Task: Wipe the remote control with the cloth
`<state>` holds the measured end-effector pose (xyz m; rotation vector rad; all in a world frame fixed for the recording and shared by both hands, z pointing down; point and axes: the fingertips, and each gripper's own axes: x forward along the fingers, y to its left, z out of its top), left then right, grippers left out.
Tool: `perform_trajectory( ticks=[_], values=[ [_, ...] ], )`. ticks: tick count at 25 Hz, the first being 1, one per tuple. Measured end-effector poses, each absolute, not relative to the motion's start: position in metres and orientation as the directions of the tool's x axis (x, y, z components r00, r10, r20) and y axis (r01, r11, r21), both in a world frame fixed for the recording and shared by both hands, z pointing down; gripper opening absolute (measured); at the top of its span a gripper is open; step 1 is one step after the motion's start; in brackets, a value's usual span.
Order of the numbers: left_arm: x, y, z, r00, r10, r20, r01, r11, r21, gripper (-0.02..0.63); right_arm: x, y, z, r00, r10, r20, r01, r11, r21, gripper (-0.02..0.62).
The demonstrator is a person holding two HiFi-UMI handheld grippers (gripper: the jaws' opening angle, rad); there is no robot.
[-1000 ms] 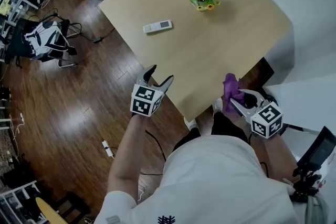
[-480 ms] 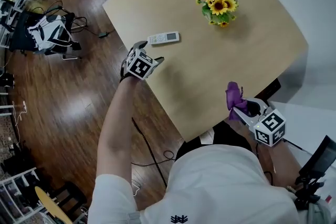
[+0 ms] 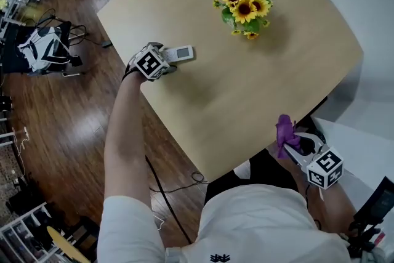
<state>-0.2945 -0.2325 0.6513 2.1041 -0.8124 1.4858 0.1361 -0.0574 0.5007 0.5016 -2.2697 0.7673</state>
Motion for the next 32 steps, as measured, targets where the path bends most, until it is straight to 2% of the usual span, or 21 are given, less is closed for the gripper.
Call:
perform_trajectory(
  ticks=[1, 4, 5, 6, 12, 21, 32],
  values=[
    [-0.295, -0.233, 0.651, 0.261, -0.204, 0.944, -0.688, -0.725, 0.034, 0.446, 0.137, -0.059, 0.503, -0.694, -0.133, 0.707, -0.538, 0.749, -0.386, 0.124],
    [-0.293, -0.229, 0.649, 0.303, -0.199, 0.932, -0.711, -0.698, 0.082, 0.389, 0.136, -0.061, 0.507, -0.698, -0.127, 0.705, -0.536, 0.744, -0.398, 0.124],
    [-0.292, -0.228, 0.647, 0.308, -0.208, 0.928, -0.720, -0.688, 0.085, 0.302, 0.135, -0.061, 0.508, -0.701, -0.124, 0.702, -0.534, 0.744, -0.402, 0.124],
    [-0.291, -0.228, 0.646, 0.311, -0.220, 0.924, -0.734, -0.674, 0.086, 0.295, 0.132, -0.062, 0.508, -0.705, -0.121, 0.699, -0.529, 0.746, -0.405, 0.124],
    [-0.270, -0.220, 0.640, 0.294, -0.324, 0.899, -0.828, -0.556, 0.070, 0.282, 0.119, -0.074, 0.508, -0.726, -0.114, 0.678, -0.501, 0.763, -0.408, 0.124],
    [-0.188, -0.172, 0.602, 0.340, -0.417, 0.843, -0.811, -0.583, 0.038, 0.281, 0.089, -0.099, 0.495, -0.771, -0.135, 0.623, -0.452, 0.804, -0.385, 0.124],
    [-0.100, -0.107, 0.538, 0.352, -0.461, 0.815, -0.787, -0.616, -0.009, 0.281, 0.039, -0.126, 0.439, -0.843, -0.139, 0.520, -0.346, 0.881, -0.324, 0.124]
  ],
)
